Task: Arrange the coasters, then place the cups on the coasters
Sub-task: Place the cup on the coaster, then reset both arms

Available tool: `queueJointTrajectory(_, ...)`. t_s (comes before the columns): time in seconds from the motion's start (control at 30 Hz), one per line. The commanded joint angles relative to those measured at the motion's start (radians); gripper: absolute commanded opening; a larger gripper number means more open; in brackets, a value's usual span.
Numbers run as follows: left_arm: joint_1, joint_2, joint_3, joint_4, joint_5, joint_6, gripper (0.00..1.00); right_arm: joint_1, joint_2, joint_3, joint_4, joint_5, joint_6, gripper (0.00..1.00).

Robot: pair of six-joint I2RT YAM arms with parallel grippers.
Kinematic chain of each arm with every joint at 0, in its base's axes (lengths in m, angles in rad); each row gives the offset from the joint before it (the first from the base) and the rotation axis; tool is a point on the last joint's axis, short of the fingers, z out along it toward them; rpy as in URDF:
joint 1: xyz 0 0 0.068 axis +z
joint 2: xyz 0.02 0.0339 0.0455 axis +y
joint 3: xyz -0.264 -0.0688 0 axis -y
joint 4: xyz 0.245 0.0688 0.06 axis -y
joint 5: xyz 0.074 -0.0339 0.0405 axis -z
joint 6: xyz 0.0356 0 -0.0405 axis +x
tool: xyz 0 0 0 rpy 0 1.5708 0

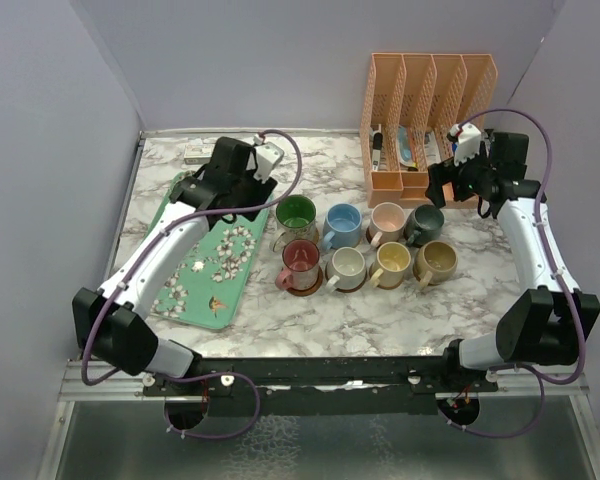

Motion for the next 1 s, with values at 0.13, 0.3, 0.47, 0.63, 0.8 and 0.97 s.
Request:
queueJointTrajectory(0.13, 0.124, -0.151, -0.161, 0.42, -0.132, 0.075, 0.83, 0.003, 0.016, 0.076, 0.028, 0.146, 0.08, 1.0)
queueJointTrajectory(0.3, 0.168, -0.199, -0.253, 0.632, -0.16, 0.036, 0.99, 0.003, -0.023, 0.066, 0.061, 0.176, 0.105, 1.0)
queueJointTrajectory(0.47, 0.205, -0.254, -0.329, 0.704, -0.136, -0.008, 0.99, 0.003, -0.111, -0.02, 0.148, 0.18, 0.116, 1.0)
queueJointTrajectory(0.63, 0.25, -0.34, -0.462, 0.786, -0.122, -0.067, 0.99, 0.003, -0.208, -0.131, 0.233, 0.166, 0.161, 1.0)
queueJointTrajectory(0.8, 0.279, -0.407, -0.558, 0.833, -0.033, -0.083, 0.99, 0.003, -0.284, -0.265, 0.313, 0.132, 0.214, 1.0)
queueJointTrajectory(0.97, 0.286, -0.412, -0.532, 0.837, 0.007, -0.083, 0.99, 0.003, -0.323, -0.246, 0.273, 0.102, 0.198, 1.0)
